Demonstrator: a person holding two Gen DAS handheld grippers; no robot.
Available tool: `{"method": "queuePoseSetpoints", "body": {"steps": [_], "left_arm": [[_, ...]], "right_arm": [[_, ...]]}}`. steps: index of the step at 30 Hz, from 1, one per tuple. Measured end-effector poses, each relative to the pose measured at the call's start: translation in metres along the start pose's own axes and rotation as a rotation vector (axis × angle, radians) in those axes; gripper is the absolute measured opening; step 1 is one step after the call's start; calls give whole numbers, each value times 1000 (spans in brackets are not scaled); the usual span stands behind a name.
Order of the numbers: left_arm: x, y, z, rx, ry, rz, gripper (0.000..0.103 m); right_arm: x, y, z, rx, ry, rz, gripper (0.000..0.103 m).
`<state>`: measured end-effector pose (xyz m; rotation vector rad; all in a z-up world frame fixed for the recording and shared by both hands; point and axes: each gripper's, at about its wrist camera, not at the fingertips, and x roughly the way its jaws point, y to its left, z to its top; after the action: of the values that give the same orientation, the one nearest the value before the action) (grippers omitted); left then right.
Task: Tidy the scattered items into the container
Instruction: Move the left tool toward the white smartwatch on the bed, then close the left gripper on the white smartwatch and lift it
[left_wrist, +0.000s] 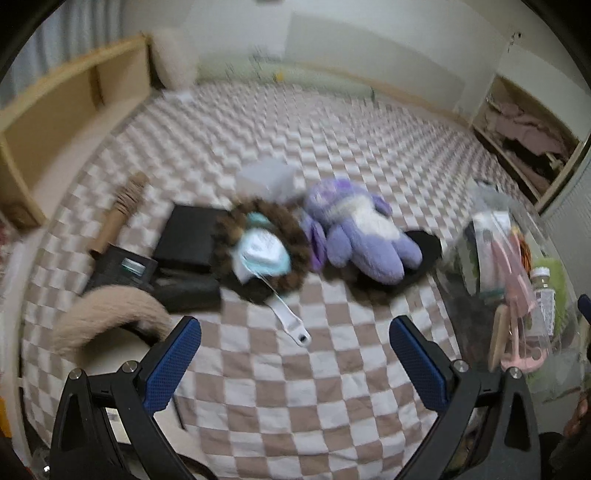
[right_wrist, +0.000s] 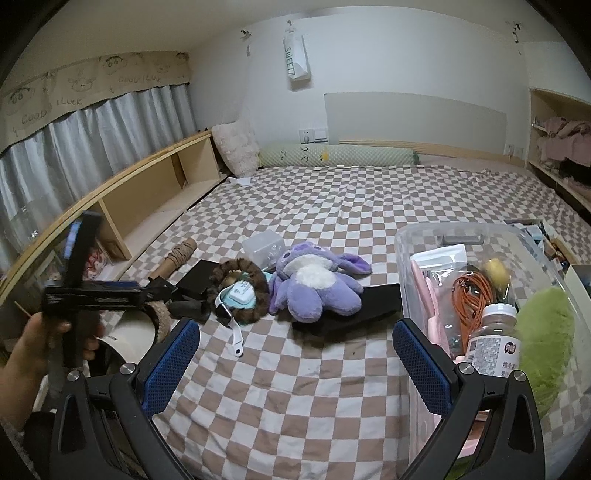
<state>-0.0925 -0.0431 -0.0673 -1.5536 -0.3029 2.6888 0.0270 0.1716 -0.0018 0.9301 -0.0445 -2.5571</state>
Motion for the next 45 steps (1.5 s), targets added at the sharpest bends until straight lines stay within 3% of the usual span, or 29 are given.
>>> {"method": "queuePoseSetpoints", "body": {"steps": [5, 12, 17, 28, 31, 34, 38, 45], "left_arm": [[48, -4, 3, -22, 153, -54, 101], [104, 14, 8, -162, 255, -79, 101], [131, 25, 10, -218, 264, -92, 101], [165, 46, 19, -211, 245, 45, 101], [167, 53, 20, -221, 239, 33, 99], [169, 66, 18, -242, 247, 2, 85], [167, 79, 14, -261, 253, -18, 78], [152, 93, 14, -253, 225, -48, 76]], "right_arm": [[6, -10, 0, 41, 26, 14, 103], [12, -23, 0, 120, 63, 65, 103], [18, -25, 0, 114, 78, 62, 103], [37, -24, 1, 75, 128, 59, 103], [40, -23, 2, 65, 135, 61, 103], [43, -21, 2, 52, 141, 66, 103], [46, -20, 2, 36, 154, 72, 103], [53, -22, 6, 59, 166, 77, 103]]}}
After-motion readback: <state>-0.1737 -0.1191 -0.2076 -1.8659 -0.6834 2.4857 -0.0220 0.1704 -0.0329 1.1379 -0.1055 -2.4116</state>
